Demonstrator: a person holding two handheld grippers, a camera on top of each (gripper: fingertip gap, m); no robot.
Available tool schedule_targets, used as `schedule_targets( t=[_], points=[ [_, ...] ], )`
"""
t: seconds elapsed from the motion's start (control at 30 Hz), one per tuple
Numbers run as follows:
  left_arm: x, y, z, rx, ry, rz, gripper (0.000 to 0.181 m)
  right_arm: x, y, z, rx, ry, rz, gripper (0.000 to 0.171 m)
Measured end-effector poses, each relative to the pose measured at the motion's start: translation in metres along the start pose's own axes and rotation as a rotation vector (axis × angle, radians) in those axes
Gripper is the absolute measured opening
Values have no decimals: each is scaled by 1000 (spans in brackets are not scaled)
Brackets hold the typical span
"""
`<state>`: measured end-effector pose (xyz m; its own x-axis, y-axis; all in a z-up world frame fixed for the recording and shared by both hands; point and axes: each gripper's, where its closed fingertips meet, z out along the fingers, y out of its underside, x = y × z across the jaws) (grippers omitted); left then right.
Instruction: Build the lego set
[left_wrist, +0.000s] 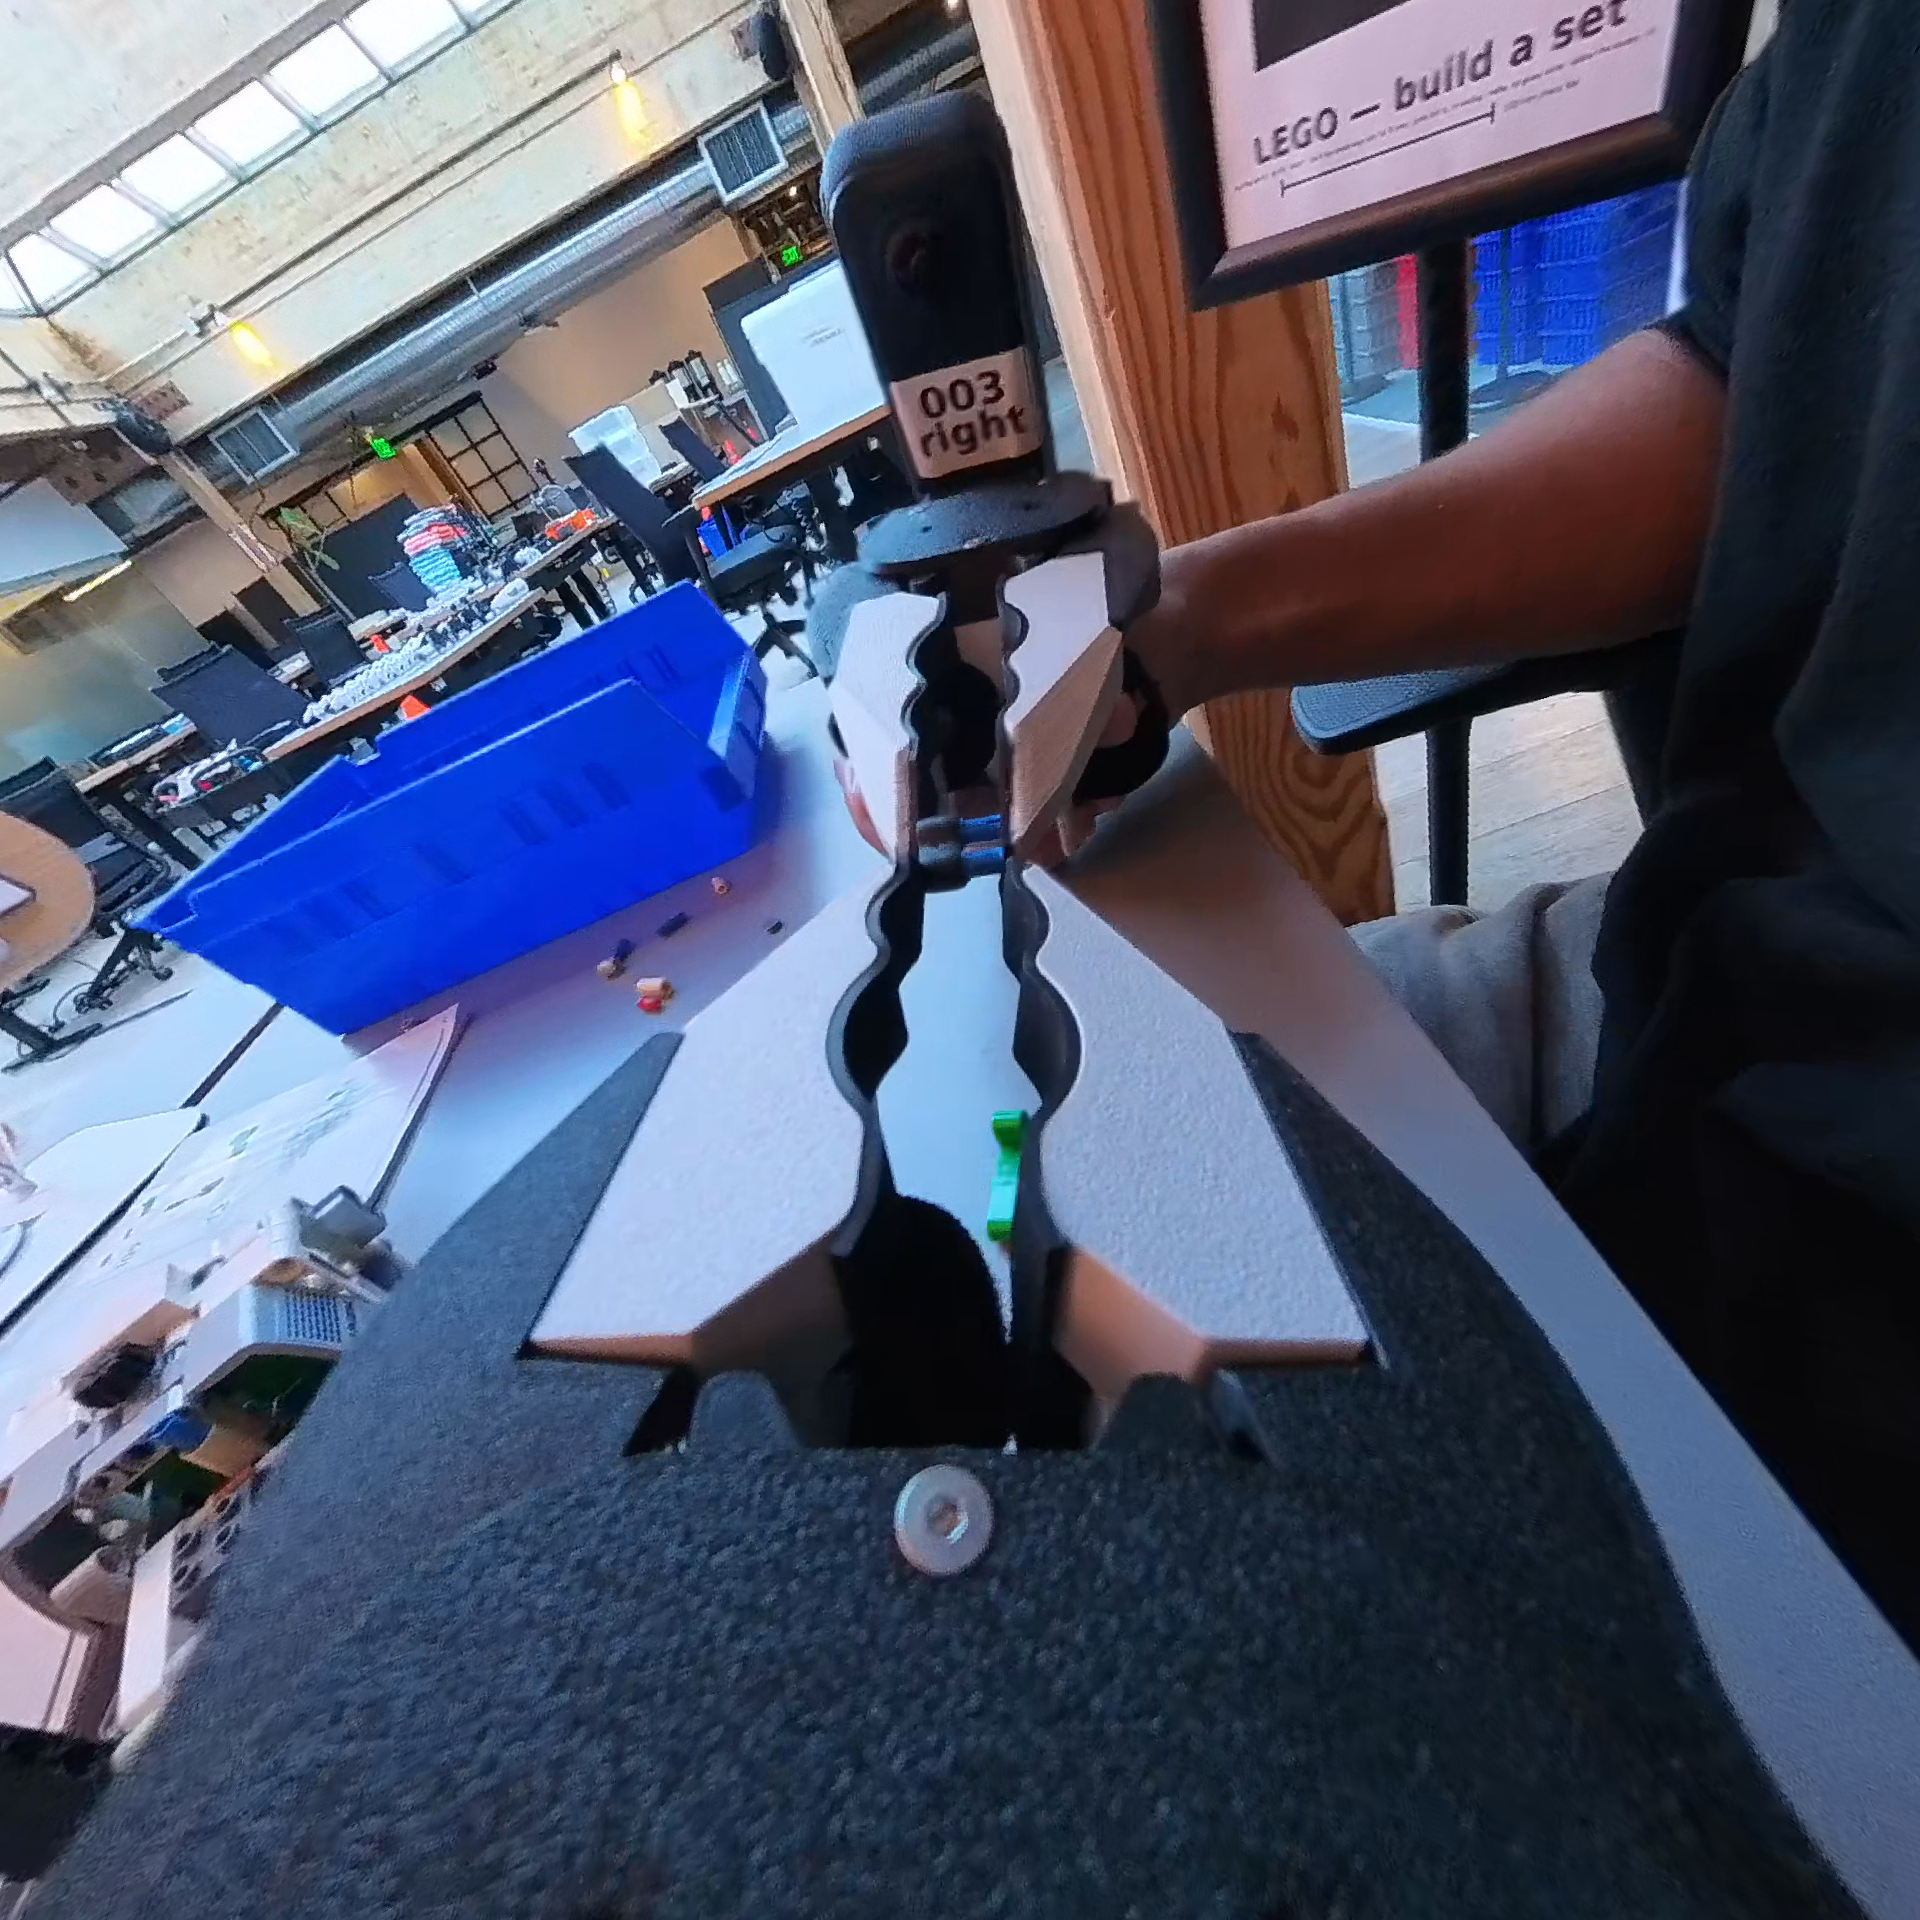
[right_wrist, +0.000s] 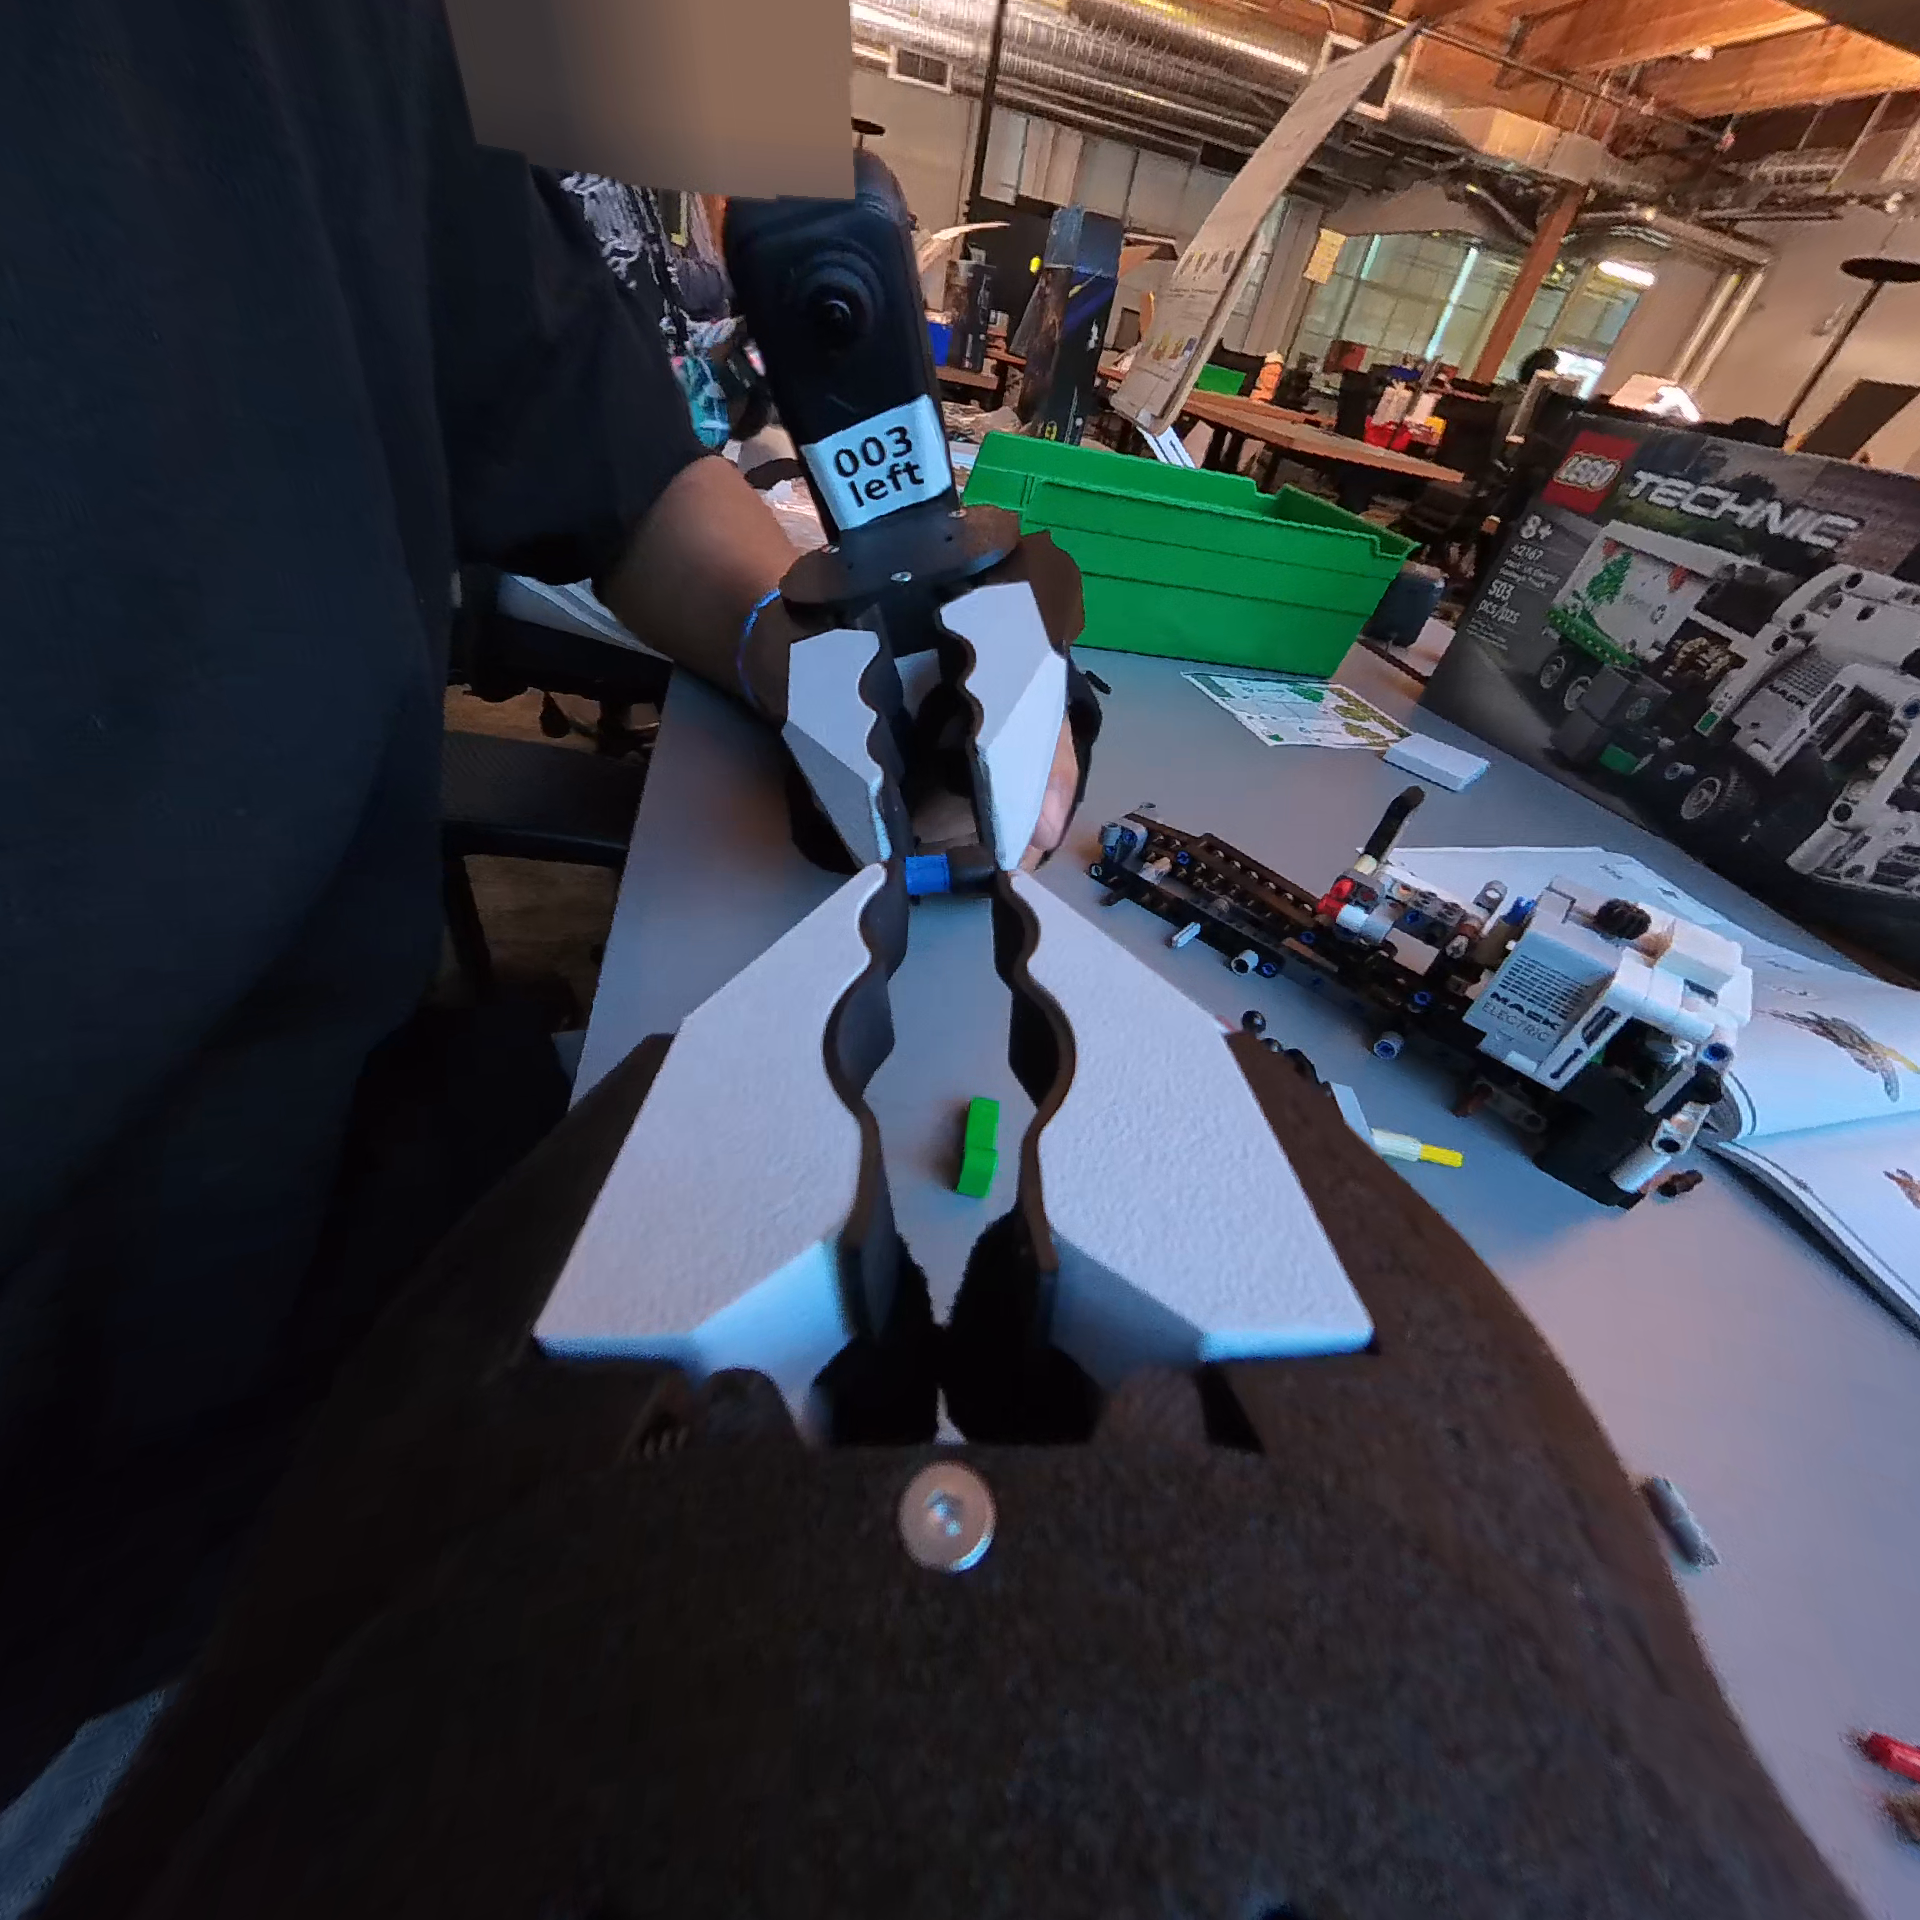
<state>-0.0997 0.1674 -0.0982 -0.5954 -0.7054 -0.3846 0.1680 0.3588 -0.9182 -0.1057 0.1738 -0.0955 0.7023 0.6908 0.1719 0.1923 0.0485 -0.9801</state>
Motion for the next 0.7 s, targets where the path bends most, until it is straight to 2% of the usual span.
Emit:
schedule_targets(
  t=[0.07,0.17,0.3,0.4,0.47,0.6,0.7],
  points=[
    [-5,3,1,-19,-16,-9,13,6,2,0,-21,34,11,16],
    [-17,11,3,-73,-79,-23,13,13,4,-4,-68,84,13,29],
    [-39,32,5,-205,-215,2,13,28,8,-15,-155,216,94,21],
    [-45,42,7,-275,-262,15,13,51,13,-20,-152,424,265,19],
    [-46,42,8,-277,-256,-83,13,54,16,-22,-137,500,292,20],
    [-49,31,6,-209,-199,-356,13,42,28,-16,-258,509,147,22],
    [-40,32,5,-229,-116,-526,14,37,20,-16,-279,532,29,20]
  ],
)
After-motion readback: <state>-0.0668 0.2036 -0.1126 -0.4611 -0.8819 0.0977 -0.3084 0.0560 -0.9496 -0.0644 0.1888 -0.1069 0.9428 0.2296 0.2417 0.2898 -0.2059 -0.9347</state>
